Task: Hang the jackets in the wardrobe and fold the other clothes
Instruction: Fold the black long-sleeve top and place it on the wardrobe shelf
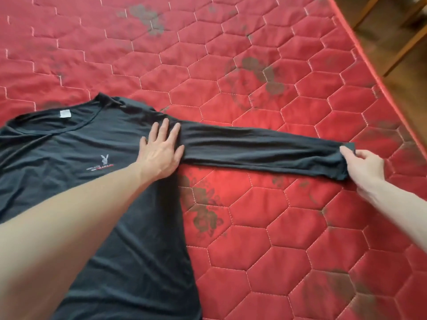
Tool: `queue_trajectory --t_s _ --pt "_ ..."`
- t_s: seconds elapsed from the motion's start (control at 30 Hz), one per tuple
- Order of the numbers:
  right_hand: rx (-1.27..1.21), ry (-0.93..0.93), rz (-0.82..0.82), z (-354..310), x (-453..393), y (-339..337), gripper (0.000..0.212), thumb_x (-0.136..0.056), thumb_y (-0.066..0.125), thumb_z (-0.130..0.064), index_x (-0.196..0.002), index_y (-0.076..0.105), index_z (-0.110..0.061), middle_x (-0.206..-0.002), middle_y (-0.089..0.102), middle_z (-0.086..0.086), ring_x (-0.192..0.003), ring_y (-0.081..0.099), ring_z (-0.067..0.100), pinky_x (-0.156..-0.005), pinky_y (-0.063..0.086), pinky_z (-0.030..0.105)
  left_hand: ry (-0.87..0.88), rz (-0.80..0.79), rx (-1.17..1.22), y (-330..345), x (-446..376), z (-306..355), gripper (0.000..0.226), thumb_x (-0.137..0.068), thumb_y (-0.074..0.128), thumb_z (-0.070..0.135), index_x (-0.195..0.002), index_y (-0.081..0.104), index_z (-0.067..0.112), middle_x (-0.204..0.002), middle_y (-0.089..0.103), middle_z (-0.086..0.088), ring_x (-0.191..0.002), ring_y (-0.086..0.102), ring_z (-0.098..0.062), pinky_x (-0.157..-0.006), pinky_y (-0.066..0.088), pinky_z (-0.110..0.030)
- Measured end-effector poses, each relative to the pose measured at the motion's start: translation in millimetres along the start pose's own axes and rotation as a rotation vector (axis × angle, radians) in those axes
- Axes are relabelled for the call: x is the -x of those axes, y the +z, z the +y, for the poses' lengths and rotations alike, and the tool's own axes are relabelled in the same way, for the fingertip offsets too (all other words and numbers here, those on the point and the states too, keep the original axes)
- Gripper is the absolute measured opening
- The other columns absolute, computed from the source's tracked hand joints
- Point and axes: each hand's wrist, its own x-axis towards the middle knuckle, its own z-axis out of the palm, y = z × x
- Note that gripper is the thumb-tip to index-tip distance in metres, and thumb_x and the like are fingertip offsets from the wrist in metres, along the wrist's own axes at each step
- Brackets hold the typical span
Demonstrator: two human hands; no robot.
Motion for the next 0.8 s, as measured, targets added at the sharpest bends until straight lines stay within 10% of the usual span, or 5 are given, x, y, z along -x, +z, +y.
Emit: queue_trajectory --t_s 0.13,0.3,0.43,0.8 --pt "0.003 -0.067 0.045 -7 13 -7 0.031 -0.098 0.064 -0.026 -0.106 0.07 0.003 -0.092 0.067 0.017 -0.084 0.057 0.026 -0.073 0.038 0.033 0.106 0.042 -0.076 26 37 9 0.069 -0.106 0.028 0.055 -0.167 0.003 0.033 -0.176 -0.004 -0.001 -0.161 -0.001 -0.029 -0.125 0.016 -0.061" --pt "0.071 -0.224 0.085 -46 55 -18 0.032 -0.102 0.054 -0.037 -0.106 0.064 -0.006 -0.1 0.071 0.025 -0.093 0.067 0.049 -0.091 0.052 0.055 0.158 -0.009 -0.06 29 75 17 0.068 -0.107 0.029 0.057 -0.167 0.01 0.031 -0.176 0.004 -0.004 -0.161 0.001 -0.027 -0.127 0.013 -0.053" --pt "0.089 -0.435 0.02 -95 107 2 0.022 -0.103 0.058 -0.032 -0.096 0.062 -0.012 -0.092 0.072 0.022 -0.091 0.064 0.045 -0.079 0.044 0.045 0.16 0.0 0.139 16 100 24 0.063 -0.108 0.028 0.055 -0.164 0.025 0.027 -0.172 0.023 0.0 -0.16 0.01 -0.02 -0.129 0.01 -0.044" --pt "-0.001 -0.714 -0.152 -260 299 147 0.03 -0.102 0.06 -0.033 -0.093 0.073 -0.008 -0.086 0.075 0.014 -0.084 0.066 0.036 -0.078 0.048 0.044 -0.148 0.009 0.802 -14 177 -111 0.035 -0.107 0.041 0.051 -0.122 0.067 0.032 -0.12 0.07 0.012 -0.112 0.06 -0.014 -0.099 0.045 -0.035"
